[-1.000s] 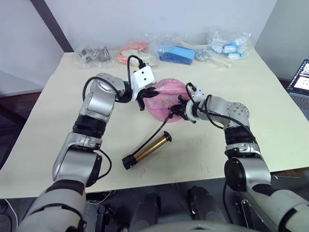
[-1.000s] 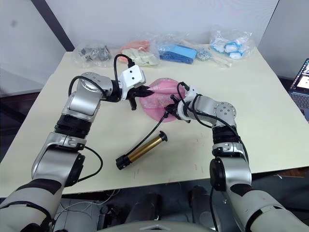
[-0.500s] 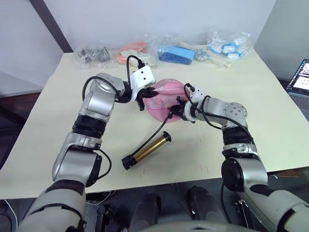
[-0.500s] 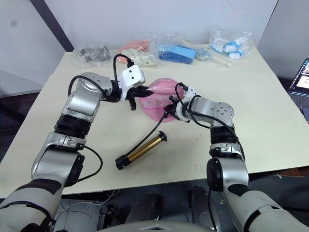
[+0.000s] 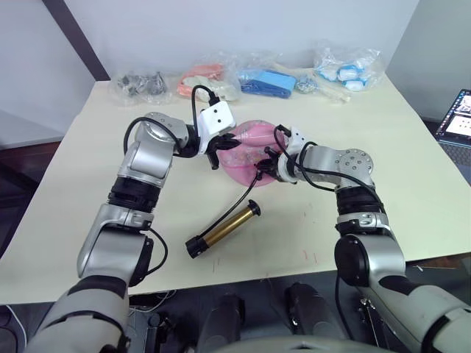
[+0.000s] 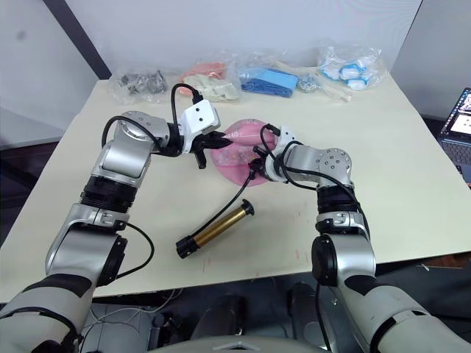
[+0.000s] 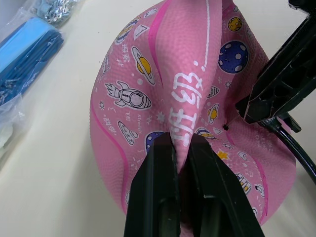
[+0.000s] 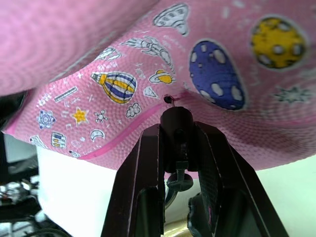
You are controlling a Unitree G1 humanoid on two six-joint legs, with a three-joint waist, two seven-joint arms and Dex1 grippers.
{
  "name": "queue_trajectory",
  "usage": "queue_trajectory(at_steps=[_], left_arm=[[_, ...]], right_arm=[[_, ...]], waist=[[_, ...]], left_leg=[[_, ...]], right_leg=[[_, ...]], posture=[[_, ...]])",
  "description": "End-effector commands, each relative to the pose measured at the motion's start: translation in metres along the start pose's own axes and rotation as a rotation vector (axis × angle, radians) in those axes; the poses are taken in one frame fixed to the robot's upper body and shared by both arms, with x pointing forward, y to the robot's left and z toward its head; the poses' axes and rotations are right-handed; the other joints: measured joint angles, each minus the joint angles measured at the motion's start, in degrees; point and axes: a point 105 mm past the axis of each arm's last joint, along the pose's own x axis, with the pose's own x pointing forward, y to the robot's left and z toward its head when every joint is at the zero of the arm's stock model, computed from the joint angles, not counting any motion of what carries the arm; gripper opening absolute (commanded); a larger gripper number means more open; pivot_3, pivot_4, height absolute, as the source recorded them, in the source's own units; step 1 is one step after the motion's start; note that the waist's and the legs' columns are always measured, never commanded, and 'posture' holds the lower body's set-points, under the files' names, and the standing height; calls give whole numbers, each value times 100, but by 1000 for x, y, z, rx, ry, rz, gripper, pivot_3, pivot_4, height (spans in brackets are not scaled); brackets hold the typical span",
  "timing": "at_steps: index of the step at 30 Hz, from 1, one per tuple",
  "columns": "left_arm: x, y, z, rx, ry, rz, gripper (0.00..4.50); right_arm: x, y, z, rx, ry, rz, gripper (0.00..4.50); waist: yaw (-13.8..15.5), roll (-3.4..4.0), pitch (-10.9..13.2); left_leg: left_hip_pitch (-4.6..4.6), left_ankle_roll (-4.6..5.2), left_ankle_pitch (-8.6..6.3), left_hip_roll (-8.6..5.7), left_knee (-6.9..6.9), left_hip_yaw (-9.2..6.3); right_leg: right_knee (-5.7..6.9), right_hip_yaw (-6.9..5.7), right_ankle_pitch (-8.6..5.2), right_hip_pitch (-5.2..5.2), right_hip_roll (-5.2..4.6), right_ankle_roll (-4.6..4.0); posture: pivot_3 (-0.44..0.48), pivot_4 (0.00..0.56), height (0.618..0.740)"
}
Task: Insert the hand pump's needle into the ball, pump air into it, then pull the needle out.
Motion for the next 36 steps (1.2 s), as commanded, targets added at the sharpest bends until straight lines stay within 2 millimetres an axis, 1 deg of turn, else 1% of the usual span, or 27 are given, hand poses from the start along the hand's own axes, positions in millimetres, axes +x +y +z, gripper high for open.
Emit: queue_trajectory(at_steps=[1,8,14,19,25,36], left_arm=[[14,-30,-2,-9,-3,-160,11],[14,-32,-3,-15,-2,-165,11],[14,-34,-4,-39,0,-177,11],[15,-35,-7,-64,8,-183,11],[15,-36,-8,-104,13,-190,11],[16,-28,-14,-215,30,-156,11]], right_arm=[[3,9,4,-71,-27,-16,398],[8,10,3,-88,-29,-26,398],[14,9,5,-112,-37,-57,398],[15,11,8,-219,-54,-86,398],[18,23,6,-294,-66,-64,398],[15,32,1,-519,-85,-81,398]], waist=[[-2,0,0],[-15,-2,-1],[-54,-2,-2],[-87,-2,-2],[-108,-4,-6],[-127,-4,-7]], left_leg=[[2,0,0,1,-2,0],[59,0,0,5,-38,10],[72,0,0,24,-41,21],[81,0,0,40,-43,46],[85,0,0,50,-44,52],[86,0,0,52,-48,51]], right_leg=[[0,2,0,0,1,-1],[-1,53,2,17,15,-4],[-7,61,6,23,33,-10],[-11,64,8,29,51,-13],[-13,65,8,30,60,-14],[-15,65,5,30,62,-9]], posture=[[0,150,740],[0,150,740],[0,150,740],[0,150,740],[0,150,740],[0,150,740]])
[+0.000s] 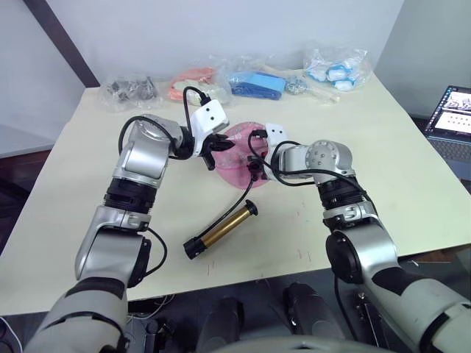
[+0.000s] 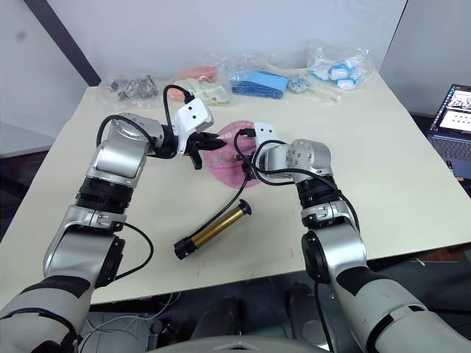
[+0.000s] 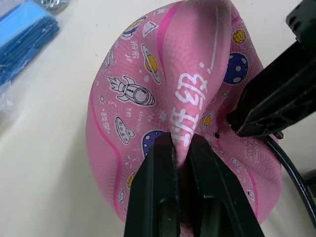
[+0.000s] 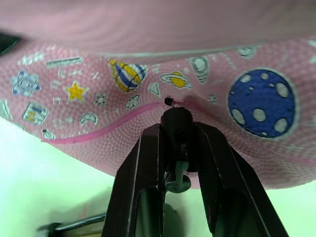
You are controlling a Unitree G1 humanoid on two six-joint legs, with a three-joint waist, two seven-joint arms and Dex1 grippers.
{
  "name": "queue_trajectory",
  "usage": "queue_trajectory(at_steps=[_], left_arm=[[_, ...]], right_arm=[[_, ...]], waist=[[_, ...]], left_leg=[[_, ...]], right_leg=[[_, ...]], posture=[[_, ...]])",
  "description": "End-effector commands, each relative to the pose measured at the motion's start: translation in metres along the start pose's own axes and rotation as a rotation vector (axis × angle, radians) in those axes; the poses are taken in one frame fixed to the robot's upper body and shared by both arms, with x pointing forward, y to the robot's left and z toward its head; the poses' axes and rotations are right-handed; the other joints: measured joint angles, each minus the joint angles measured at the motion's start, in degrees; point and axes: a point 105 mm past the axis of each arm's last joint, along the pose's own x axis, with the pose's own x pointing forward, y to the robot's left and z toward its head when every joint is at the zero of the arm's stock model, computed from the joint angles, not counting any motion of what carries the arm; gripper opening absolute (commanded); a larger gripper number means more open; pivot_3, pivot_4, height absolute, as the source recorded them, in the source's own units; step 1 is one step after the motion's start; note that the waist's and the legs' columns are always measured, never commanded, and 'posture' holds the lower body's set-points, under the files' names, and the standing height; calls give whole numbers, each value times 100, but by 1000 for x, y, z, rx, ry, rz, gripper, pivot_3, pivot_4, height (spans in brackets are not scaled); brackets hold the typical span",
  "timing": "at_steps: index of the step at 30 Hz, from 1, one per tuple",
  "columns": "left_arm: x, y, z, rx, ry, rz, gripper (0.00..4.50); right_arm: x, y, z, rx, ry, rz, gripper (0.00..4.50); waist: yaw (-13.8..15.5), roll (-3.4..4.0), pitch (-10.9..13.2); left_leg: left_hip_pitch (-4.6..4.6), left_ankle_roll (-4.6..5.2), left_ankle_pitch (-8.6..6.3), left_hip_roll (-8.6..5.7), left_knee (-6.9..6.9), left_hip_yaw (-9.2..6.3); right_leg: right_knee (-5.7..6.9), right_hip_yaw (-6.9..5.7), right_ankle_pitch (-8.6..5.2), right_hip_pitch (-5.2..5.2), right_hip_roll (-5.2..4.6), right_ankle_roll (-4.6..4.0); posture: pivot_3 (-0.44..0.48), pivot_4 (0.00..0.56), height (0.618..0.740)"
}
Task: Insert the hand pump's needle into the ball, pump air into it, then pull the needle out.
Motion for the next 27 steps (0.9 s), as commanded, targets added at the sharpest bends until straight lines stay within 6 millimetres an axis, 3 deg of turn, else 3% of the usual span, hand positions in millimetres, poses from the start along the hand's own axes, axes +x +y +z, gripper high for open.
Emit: queue_trajectory(at_steps=[1,4,14,27], left_arm=[[22,-30,-7,-63,10,-172,11],[22,-29,-7,-69,10,-172,11],[23,-31,-7,-93,13,-186,11],[22,-34,-7,-108,16,-202,11]], right_arm=[[-4,8,12,-70,-75,-5,398],[-4,9,12,-79,-85,-4,398],[-1,17,7,246,-78,125,398],[6,28,5,380,-36,205,398]], waist=[[4,0,0],[7,0,0],[38,1,1],[51,2,2]], left_leg=[[0,0,0,0,0,-1],[-2,0,0,0,-1,-3],[-3,-1,0,1,-5,-30],[-5,0,0,0,-14,-27]], right_leg=[[-1,0,0,0,0,0],[-4,-1,0,0,-1,-1],[-9,-1,4,-1,-4,-7],[-31,-1,4,1,-4,-6]], posture=[[0,150,740],[0,150,740],[0,150,740],[0,150,740]])
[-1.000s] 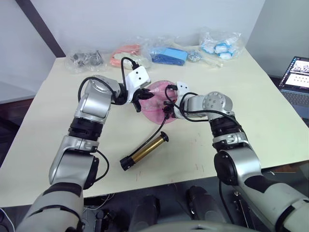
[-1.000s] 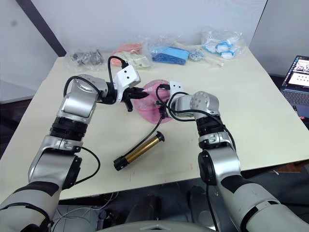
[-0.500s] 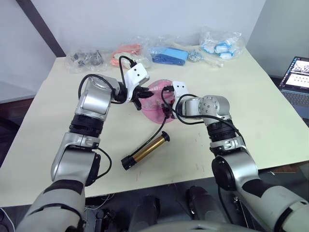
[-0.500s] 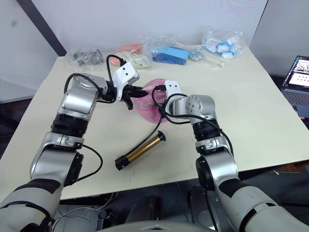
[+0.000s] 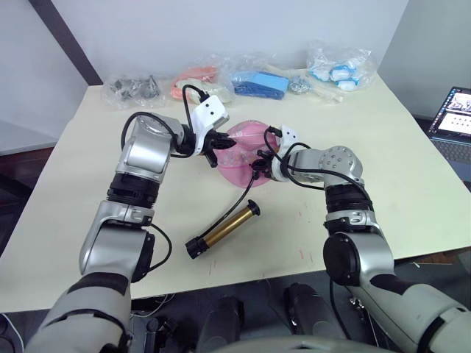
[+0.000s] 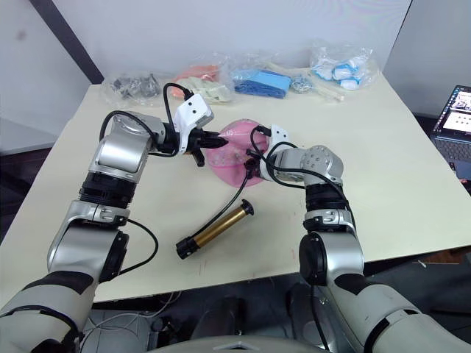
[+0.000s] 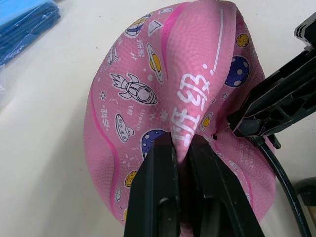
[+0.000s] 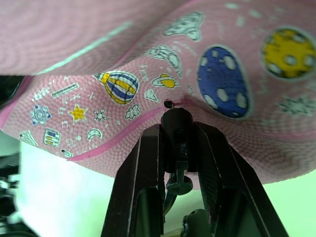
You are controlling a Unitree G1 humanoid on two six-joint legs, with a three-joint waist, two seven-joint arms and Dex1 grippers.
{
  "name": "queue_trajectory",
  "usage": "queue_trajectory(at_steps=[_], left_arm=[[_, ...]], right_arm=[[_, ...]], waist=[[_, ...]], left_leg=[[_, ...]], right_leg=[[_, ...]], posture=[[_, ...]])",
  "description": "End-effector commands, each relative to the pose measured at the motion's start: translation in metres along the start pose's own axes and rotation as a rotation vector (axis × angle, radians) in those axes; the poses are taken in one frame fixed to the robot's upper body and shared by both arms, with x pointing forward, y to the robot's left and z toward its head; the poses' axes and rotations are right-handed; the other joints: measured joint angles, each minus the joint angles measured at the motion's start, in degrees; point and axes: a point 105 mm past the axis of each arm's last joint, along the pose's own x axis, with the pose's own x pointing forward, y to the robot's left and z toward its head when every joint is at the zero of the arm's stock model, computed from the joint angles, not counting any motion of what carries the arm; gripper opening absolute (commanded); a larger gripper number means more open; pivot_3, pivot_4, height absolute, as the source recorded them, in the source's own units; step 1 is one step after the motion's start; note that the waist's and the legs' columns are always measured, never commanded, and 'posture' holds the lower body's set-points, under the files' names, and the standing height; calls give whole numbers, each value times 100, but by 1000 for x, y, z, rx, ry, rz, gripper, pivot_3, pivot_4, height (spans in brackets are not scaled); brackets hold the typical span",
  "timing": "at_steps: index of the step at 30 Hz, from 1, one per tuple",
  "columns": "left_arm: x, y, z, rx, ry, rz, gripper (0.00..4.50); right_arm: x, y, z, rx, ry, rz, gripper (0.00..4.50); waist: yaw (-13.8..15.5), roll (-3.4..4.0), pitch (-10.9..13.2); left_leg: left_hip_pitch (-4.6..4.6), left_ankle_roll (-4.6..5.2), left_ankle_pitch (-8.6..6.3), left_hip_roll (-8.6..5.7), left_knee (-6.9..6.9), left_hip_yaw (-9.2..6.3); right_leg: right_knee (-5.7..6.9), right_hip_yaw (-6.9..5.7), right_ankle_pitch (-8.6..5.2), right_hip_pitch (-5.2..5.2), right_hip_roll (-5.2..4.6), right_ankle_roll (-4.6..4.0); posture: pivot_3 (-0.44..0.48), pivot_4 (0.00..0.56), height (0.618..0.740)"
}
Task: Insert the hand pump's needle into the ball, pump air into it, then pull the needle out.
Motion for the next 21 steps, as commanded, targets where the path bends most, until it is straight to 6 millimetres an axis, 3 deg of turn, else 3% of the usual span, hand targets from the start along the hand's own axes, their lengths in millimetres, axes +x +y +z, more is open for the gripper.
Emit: queue_trajectory(at_steps=[1,21], left_arm=[[20,-34,-12,-39,28,-190,11],[20,-41,-16,-93,44,-227,11]], right_arm=[[14,42,-9,-8,-3,79,398],[31,41,-10,-68,1,14,398]], waist=[[-8,0,0],[-86,0,-29]], left_leg=[[0,0,0,0,-1,0],[27,0,0,59,-43,39]], right_leg=[[0,0,0,0,0,0],[-52,10,24,5,65,-21]], posture=[[0,150,740],[0,150,740]])
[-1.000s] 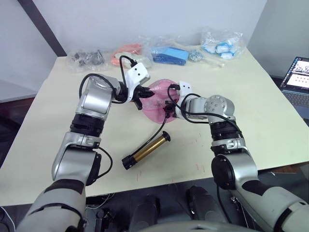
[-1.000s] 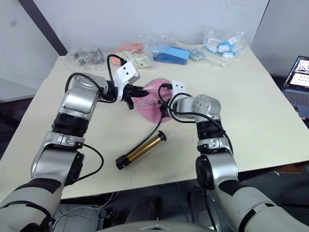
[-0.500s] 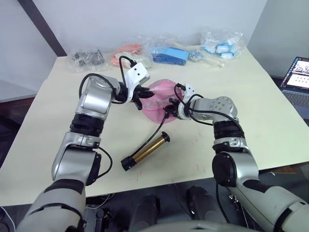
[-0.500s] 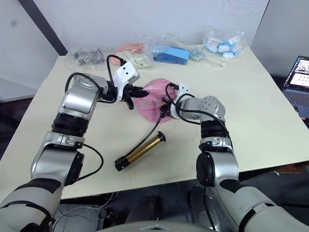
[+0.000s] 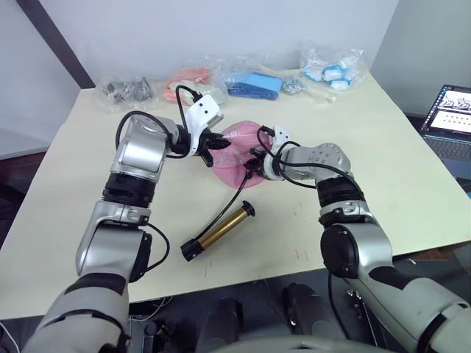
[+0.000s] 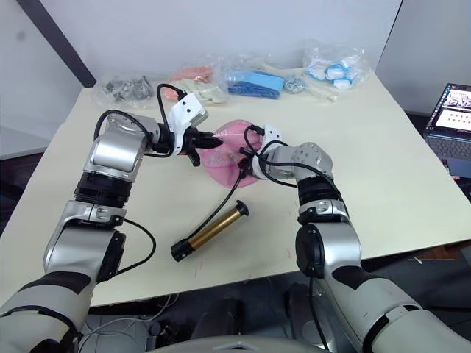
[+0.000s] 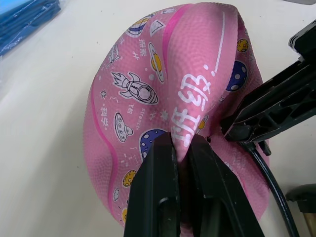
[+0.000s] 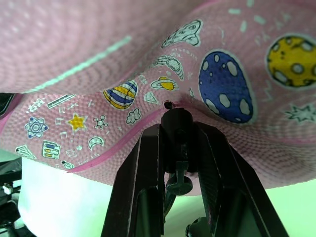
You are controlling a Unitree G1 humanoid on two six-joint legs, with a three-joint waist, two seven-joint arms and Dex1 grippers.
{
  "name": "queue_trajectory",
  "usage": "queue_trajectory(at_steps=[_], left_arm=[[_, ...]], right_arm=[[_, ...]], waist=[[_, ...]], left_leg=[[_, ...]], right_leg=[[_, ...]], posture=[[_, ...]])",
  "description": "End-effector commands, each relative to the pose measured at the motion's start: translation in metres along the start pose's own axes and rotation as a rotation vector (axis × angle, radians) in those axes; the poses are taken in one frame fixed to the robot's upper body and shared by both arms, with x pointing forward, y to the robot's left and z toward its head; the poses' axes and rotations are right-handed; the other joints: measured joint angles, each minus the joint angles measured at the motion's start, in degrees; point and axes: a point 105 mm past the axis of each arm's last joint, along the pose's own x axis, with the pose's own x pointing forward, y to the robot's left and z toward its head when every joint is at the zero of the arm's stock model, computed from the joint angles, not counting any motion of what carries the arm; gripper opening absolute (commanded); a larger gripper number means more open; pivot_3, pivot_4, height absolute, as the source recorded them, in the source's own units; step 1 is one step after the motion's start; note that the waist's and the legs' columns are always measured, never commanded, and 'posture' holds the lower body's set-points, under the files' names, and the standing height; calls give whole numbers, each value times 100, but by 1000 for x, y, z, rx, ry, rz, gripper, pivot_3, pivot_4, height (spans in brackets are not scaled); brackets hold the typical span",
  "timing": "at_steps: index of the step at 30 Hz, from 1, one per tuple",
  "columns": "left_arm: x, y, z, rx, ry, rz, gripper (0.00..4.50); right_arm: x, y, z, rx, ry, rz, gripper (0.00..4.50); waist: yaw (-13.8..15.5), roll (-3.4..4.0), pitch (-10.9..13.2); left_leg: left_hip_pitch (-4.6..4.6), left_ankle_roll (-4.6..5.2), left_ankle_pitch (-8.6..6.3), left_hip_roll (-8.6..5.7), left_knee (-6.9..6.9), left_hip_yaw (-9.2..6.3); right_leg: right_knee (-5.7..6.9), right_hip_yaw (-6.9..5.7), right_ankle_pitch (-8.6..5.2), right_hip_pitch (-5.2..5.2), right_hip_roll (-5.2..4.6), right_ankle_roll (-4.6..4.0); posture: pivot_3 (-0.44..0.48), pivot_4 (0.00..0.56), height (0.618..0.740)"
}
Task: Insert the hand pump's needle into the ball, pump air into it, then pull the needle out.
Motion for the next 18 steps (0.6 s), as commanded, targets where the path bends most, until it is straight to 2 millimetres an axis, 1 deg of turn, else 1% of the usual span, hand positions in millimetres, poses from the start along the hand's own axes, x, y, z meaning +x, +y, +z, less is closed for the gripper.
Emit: queue_trajectory(at_steps=[1,2,3,8,15,18], left_arm=[[25,-45,-10,-38,28,-247,11],[25,-46,-10,-40,28,-248,11],[25,-46,-11,-46,29,-250,11],[24,-46,-12,-73,35,-258,11],[24,-44,-13,-92,40,-257,11],[24,-41,-15,-95,46,-245,11]], right_arm=[[14,31,-8,-61,-21,28,398],[14,31,-7,-66,-22,26,398],[15,31,-8,-66,-21,26,398],[20,31,-9,-75,-27,13,398],[26,31,-12,-87,-26,6,398],[23,31,-10,-118,-30,10,398]], waist=[[-2,-3,-8],[-2,-4,-13],[-2,-4,-13],[-25,-4,-16],[-81,-4,-32],[-94,-2,-37]], left_leg=[[5,0,0,0,-5,2],[9,0,0,0,-10,2],[33,0,0,2,-27,2],[63,0,0,10,-44,8],[71,0,0,14,-50,7],[72,0,0,14,-51,6]], right_leg=[[0,6,1,0,4,-1],[-1,10,1,0,6,-1],[-4,27,1,11,21,-3],[-4,40,0,26,35,-3],[-5,41,0,30,40,-3],[-5,40,0,30,41,-3]], posture=[[0,150,740],[0,150,740],[0,150,740],[0,150,740],[0,150,740],[0,150,740]])
